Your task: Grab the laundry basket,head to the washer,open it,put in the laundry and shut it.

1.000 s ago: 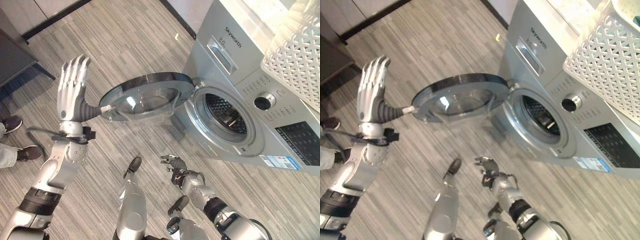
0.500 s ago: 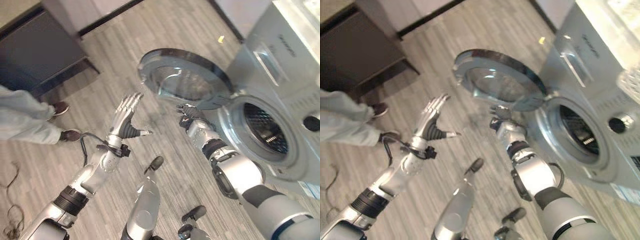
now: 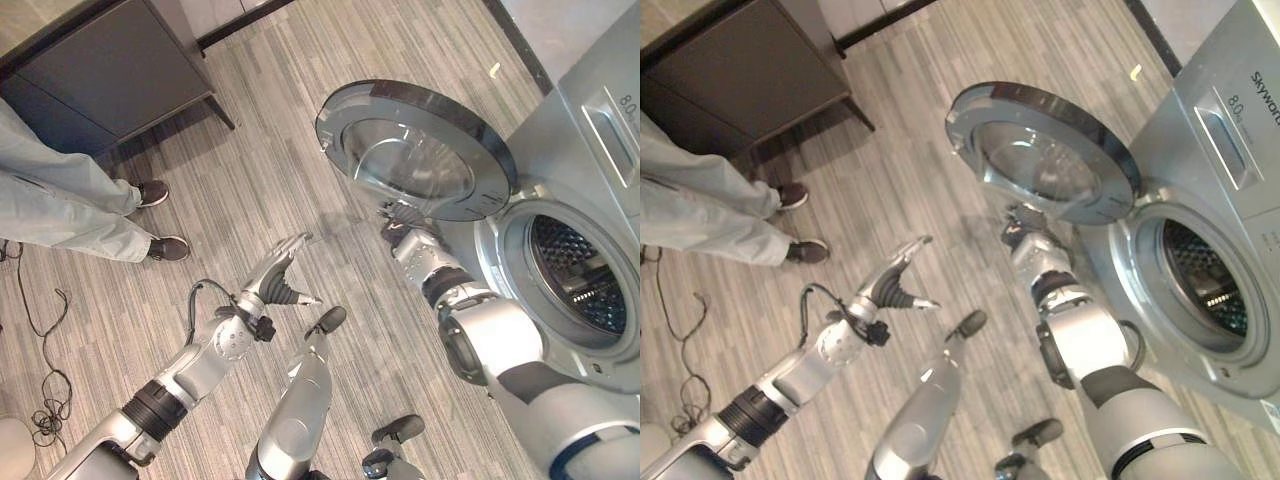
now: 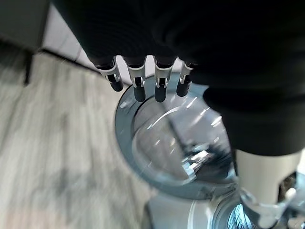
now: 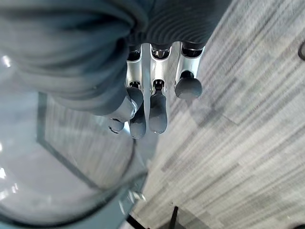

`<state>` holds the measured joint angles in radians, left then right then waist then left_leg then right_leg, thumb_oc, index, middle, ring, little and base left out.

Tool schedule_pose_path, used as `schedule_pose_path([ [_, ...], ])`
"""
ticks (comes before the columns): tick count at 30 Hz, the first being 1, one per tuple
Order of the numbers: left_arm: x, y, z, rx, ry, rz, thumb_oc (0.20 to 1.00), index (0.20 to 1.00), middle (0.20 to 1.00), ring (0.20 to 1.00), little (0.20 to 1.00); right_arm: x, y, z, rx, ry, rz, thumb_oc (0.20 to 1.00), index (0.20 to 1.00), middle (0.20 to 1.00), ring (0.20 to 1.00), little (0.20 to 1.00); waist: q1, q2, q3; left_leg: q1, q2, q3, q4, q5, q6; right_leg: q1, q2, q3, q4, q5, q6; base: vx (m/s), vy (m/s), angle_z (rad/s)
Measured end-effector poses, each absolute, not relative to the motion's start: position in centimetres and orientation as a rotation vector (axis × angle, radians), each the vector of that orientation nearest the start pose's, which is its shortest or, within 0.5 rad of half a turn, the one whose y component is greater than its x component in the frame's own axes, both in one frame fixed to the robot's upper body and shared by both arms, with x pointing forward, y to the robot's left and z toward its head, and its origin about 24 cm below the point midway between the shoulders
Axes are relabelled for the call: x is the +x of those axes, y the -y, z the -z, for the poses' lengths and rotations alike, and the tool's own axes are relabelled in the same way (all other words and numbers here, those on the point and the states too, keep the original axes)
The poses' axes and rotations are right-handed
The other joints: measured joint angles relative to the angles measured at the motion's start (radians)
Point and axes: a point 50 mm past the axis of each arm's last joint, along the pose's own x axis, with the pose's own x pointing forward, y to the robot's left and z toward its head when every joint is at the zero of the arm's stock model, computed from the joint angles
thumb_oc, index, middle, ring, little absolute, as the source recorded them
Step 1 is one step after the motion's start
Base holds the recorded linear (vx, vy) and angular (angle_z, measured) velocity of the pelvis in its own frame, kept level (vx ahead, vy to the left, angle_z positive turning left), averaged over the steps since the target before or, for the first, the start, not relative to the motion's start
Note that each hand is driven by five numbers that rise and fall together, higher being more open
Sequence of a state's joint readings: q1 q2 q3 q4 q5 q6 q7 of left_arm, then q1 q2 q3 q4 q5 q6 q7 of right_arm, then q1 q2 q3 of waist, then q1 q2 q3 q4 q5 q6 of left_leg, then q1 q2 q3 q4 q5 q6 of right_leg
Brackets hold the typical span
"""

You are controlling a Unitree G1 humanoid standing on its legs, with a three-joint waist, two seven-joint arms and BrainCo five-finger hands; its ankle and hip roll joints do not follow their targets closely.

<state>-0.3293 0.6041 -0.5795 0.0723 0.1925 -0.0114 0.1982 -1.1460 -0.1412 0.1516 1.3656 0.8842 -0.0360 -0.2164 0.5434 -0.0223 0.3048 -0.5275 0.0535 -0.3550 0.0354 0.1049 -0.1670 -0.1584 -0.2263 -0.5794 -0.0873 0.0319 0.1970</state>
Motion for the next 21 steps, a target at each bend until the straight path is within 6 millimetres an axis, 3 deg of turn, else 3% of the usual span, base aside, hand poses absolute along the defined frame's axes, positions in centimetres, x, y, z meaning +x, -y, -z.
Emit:
schedule_pose_path([
  [1,28.5,-13.8,-7.2,0.856,0.209,0.354,1.0,1.0,1.0,1.0,1.0,41.2,12.6,-10.8,0.448,-0.297,0.178,0.834,0.834,0.834,0.834,0.834,-0.006,0.0,0.0,0.002,-0.001,0.01,0.002,0.0,0.0,-0.001,0.001,0.007,0.0,0.002,0.002,-0.03,0.064,-0.11],
  [2,28.5,-13.8,-7.1,0.844,0.2,0.361,1.0,1.0,1.0,1.0,1.0,41.1,12.6,-10.6,0.43,-0.298,0.171,1.0,1.0,1.0,1.0,1.0,-0.013,0.0,0.0,0.003,-0.001,0.013,0.005,0.0,0.001,-0.004,0.0,0.013,0.0,0.004,0.0,-0.05,0.106,-0.22],
  [5,28.7,-14.4,-6.3,0.803,0.121,0.361,1.0,1.0,1.0,1.0,1.0,40.2,10.5,-8.9,0.292,-0.299,0.051,1.0,1.0,1.0,1.0,1.0,-0.065,-0.012,0.006,0.007,-0.002,0.045,0.043,-0.011,0.015,0.002,-0.009,0.041,0.0,0.009,-0.003,-0.02,0.075,-0.24],
  [8,28.7,-15.4,-5.7,0.778,0.048,0.36,1.0,1.0,1.0,1.0,1.0,37.3,7.9,-4.3,0.217,-0.378,-0.075,1.0,1.0,1.0,1.0,1.0,-0.133,-0.033,0.019,0.02,-0.001,0.102,0.131,-0.077,0.03,0.014,-0.011,0.105,0.0,0.018,-0.012,0.0,0.087,-0.47],
  [10,28.6,-16.4,-5.4,0.748,0.012,0.331,1.0,1.0,1.0,1.0,1.0,35.3,7.6,-1.6,0.214,-0.433,-0.099,1.0,1.0,1.0,1.0,1.0,-0.172,-0.05,0.025,0.024,0.004,0.135,0.182,-0.111,0.036,0.017,-0.014,0.144,0.0,0.023,-0.019,0.01,0.107,-0.51],
  [13,28.3,-18.7,-5.4,0.723,-0.024,0.242,1.0,1.0,1.0,1.0,1.0,32.7,7.6,0.2,0.165,-0.417,-0.181,1.0,1.0,1.0,1.0,1.0,-0.231,-0.077,0.03,0.023,0.007,0.181,0.259,-0.158,0.055,0.007,-0.025,0.2,0.026,0.032,-0.027,-0.06,0.165,-0.49],
  [16,27.8,-20.3,-5.0,0.733,-0.068,0.198,1.0,1.0,1.0,1.0,1.0,31.2,8.6,1.5,0.105,-0.428,-0.214,1.0,1.0,1.0,1.0,1.0,-0.281,-0.095,0.028,0.028,0.006,0.211,0.308,-0.192,0.069,0.001,-0.036,0.237,0.044,0.03,-0.033,0.04,0.174,-0.37],
  [18,26.9,-22.6,-4.5,0.724,-0.129,0.142,1.0,1.0,1.0,1.0,1.0,29.2,9.4,2.6,0.109,-0.438,-0.237,1.0,1.0,1.0,1.0,1.0,-0.321,-0.121,0.023,0.042,0.014,0.265,0.364,-0.236,0.092,-0.009,-0.046,0.297,0.063,0.042,-0.04,0.04,0.158,-0.64],
  [20,26.0,-24.2,-3.8,0.734,-0.187,0.108,1.0,1.0,1.0,1.0,1.0,27.8,10.9,3.4,0.085,-0.451,-0.244,1.0,1.0,1.0,1.0,1.0,-0.348,-0.122,0.017,0.055,0.018,0.305,0.405,-0.27,0.115,-0.012,-0.058,0.34,0.086,0.053,-0.054,0.03,0.175,-0.7],
  [21,26.0,-25.0,-3.8,0.736,-0.201,0.081,1.0,1.0,1.0,1.0,1.0,26.7,12.9,4.6,0.084,-0.494,-0.191,1.0,1.0,1.0,1.0,1.0,-0.374,-0.133,0.01,0.069,0.014,0.334,0.422,-0.286,0.129,-0.016,-0.064,0.354,0.087,0.08,-0.079,0.04,0.296,-0.64],
])
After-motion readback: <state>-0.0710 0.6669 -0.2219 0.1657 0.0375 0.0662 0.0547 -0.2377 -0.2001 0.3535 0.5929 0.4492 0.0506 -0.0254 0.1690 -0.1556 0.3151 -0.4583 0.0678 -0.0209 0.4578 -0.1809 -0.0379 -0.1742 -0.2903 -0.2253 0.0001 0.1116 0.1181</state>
